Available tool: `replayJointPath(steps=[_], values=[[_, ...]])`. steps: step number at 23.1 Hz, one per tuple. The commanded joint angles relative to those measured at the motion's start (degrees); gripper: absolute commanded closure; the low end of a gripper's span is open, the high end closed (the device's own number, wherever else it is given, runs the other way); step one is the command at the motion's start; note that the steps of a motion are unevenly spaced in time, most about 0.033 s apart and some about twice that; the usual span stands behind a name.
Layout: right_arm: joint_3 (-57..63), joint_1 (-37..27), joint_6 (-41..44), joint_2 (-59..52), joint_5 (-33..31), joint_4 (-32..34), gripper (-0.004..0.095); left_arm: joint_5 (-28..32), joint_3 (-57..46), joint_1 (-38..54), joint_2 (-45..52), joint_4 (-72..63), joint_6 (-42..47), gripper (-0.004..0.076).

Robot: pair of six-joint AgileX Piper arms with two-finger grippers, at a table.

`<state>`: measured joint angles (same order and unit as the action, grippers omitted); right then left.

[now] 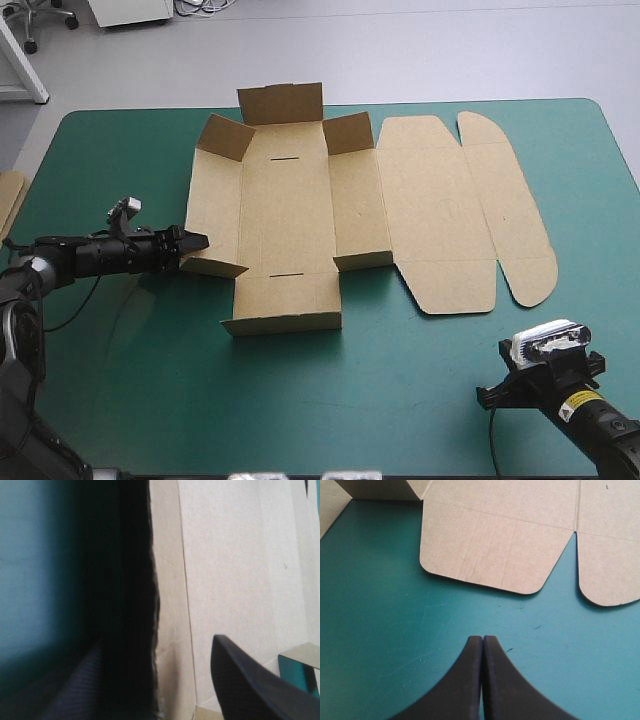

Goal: Fold the box

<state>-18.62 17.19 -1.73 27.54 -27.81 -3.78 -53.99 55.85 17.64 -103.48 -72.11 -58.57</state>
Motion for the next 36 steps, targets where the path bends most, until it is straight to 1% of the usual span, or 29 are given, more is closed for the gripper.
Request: replayJointPath(steps=[1, 2, 5, 7, 9, 11, 12, 13, 14, 15, 16, 17, 18, 20, 22, 23, 25, 27, 33, 36], values=[[-1.53, -0.19, -0.34, 0.54, 3.27, -0.21, 0.0928, -3.37, 2.37, -0.08, 1.11, -4.4, -1.49, 0.0286], [-1.53, -0.19, -0.34, 0.54, 3.27, -0.21, 0.0928, -5.18, 3.74, -0.2, 0.45, -4.28, -1.49, 0.0287], [-1.53, -0.19, -0.34, 0.54, 3.27, 0.01, 0.0928, -6.26, 7.24, -2.13, 0.1, -3.1, -1.01, 0.0297], [-1.53, -0.19, -0.34, 0.54, 3.27, 0.01, 0.0928, -4.59, 9.45, -4.26, -0.05, 0.71, 1.02, 0.0325], [-1.53, -0.19, -0.34, 0.54, 3.27, 0.01, 0.0928, -1.31, 12.4, -7.78, -0.54, 7.86, 6.64, 0.0347], [-1.53, -0.19, -0.34, 0.54, 3.27, 0.01, 0.0928, -0.1, 13.52, -9.48, -0.53, 9.64, 7.34, 0.0349], [-1.53, -0.19, -0.34, 0.54, 3.24, 0.01, 0.0928, -0.1, 13.66, -9.68, -0.53, 8.92, 7.57, 0.0365], [-1.53, -0.19, -0.34, 0.54, 3.24, 0.01, 0.0928, -0.1, 13.9, -9.68, -0.53, 8.65, 7.57, 0.0393], [-1.53, -0.19, -0.34, 0.54, 3.24, 0.01, 0.0928, -0.1, 14.04, -9.68, -0.53, 8.87, 8.02, 0.0455], [-1.53, -0.19, -0.34, 0.54, 3.24, 0.01, 0.0928, -0.1, 14.03, -9.68, -0.53, 8.87, 8.02, 0.0524], [-1.53, -0.19, -0.34, 0.54, 3.24, 0.01, 0.0928, -0.1, 14.03, -9.68, -0.53, 8.87, 8.02, 0.0627], [-1.53, -0.19, -0.34, 0.54, 3.24, 0.01, 0.0928, -0.1, 14.03, -9.8, -0.53, 8.87, 8.02, 0.0707], [-1.53, -0.19, -0.34, 0.54, 3.24, 0.01, 0.0928, -0.1, 14.14, -9.8, -0.53, 8.87, 8.14, 0.0731], [-1.53, -0.19, -0.34, 0.54, 3.24, 0.01, 0.0928, -0.75, 15.11, -9.8, -0.53, 8.87, 9.28, 0.0734], [-1.53, -0.19, -0.46, 0.54, 3.24, 0.01, 0.0928, -4.29, 16.81, -9.8, -0.43, 9.01, 9.28, 0.0734], [-1.53, -0.19, -0.69, 0.54, 3.24, 0.01, 0.0928, -7.51, 18.08, -9.8, -0.43, 9.51, 9.58, 0.0734], [-1.53, -0.19, -0.75, 0.54, 3.24, 0.01, 0.0928, -10.97, 19.85, -9.94, -0.32, 11.75, 10.82, 0.0734], [-1.53, -0.19, -0.75, 0.54, 3.39, 0.01, 0.0928, -12.79, 21.4, -10.95, 0.08, 15.82, 12.39, 0.0734], [-1.53, -0.19, -0.75, 0.54, 3.62, 0.01, 0.0928, -12.0, 25.38, -16.46, 3.18, 35.01, 21.42, 0.0734], [-1.53, -0.19, -0.75, 0.54, 3.62, 0.01, 0.0928, -11.45, 27.15, -19.74, 5.44, 40.29, 24.34, 0.0734]])
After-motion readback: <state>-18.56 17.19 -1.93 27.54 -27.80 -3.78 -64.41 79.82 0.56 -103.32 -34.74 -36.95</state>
